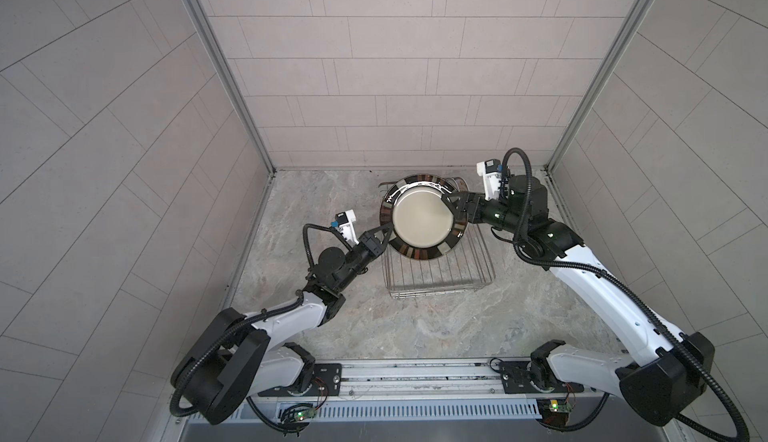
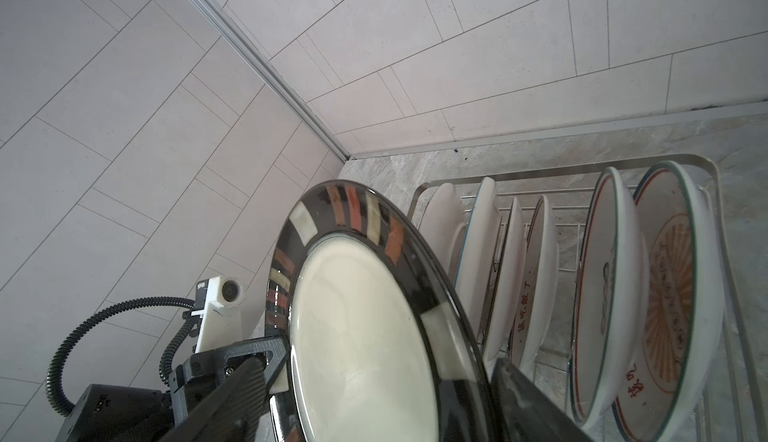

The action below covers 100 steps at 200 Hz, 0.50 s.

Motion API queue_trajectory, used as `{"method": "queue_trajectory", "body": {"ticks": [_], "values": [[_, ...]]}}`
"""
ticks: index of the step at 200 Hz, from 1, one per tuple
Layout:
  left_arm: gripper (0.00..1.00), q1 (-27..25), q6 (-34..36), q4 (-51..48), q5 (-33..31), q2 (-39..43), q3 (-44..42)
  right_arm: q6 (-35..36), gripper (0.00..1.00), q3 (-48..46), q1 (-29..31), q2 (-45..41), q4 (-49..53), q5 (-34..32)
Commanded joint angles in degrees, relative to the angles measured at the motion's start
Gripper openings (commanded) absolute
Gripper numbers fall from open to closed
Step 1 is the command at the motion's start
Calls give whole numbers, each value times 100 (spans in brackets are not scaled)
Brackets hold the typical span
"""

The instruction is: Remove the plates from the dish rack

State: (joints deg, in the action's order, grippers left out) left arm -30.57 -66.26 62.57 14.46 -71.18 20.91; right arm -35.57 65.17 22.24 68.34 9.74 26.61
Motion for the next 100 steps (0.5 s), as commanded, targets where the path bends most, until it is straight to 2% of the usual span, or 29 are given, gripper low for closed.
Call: {"method": "queue_trajectory", "body": {"ticks": [1,63,100], "values": [[0,110,-237,624,-4,4,39,162,99,101,48,-2,-76,50],[0,351,-518,735,-67,-81,-64,323,100,132,52,109,228,-393],[0,518,-599,713,9,147,-156,638,100,237,160,173,380,-470]]}}
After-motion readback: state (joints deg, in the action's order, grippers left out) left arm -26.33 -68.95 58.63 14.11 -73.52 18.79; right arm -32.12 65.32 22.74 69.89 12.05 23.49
